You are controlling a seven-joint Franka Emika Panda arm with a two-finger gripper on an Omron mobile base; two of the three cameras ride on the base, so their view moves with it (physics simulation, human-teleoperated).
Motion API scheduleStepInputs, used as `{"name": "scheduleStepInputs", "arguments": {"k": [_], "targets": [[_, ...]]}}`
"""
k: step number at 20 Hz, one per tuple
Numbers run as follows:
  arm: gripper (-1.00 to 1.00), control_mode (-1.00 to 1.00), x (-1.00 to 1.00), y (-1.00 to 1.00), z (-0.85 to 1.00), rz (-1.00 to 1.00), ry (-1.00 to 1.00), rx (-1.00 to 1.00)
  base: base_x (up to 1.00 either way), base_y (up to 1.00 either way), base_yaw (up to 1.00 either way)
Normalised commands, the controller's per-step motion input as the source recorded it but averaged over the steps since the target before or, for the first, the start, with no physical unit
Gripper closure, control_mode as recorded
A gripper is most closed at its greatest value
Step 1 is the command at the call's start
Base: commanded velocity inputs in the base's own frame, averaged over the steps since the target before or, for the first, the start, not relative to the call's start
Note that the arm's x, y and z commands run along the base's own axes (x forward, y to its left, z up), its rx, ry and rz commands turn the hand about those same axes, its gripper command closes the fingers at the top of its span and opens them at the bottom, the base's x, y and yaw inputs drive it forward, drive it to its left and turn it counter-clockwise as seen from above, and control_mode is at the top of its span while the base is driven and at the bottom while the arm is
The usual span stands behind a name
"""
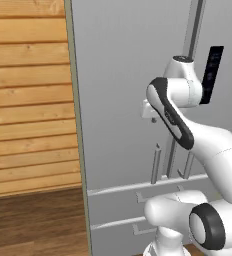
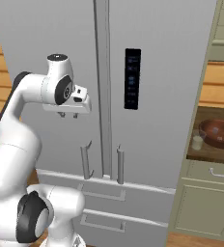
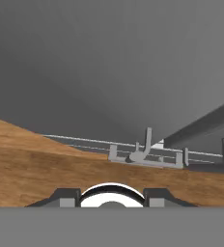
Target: Grab a lemon wedge from the fridge and one ice cube from the ice bowl, and put them in the glass of lemonade.
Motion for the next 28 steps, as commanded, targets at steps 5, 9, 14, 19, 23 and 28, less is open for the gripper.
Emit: {"name": "scheduleStepInputs", "arguments": {"k": [5,9,14,19,23,28], "targets": [[-1.0,-1.0,-0.69,-0.38,-0.03,-0.06,-0.11,0.04,0.0,0.0,0.0],[-1.0,-1.0,-1.0,-1.0,-0.08,-0.14,-0.13,0.1,0.0,0.0,0.0],[-1.0,-1.0,-0.65,-1.0,-0.1,-0.16,-0.04,0.05,0.0,0.0,0.0],[-1.0,-1.0,0.11,0.46,0.12,-0.01,-0.08,-0.06,0.0,0.0,0.0],[-1.0,-1.0,0.43,1.0,0.21,0.0,-0.01,-0.21,0.0,0.0,0.0],[-1.0,-1.0,0.46,0.73,0.05,-0.02,0.05,-0.18,0.0,0.0,0.0]]}}
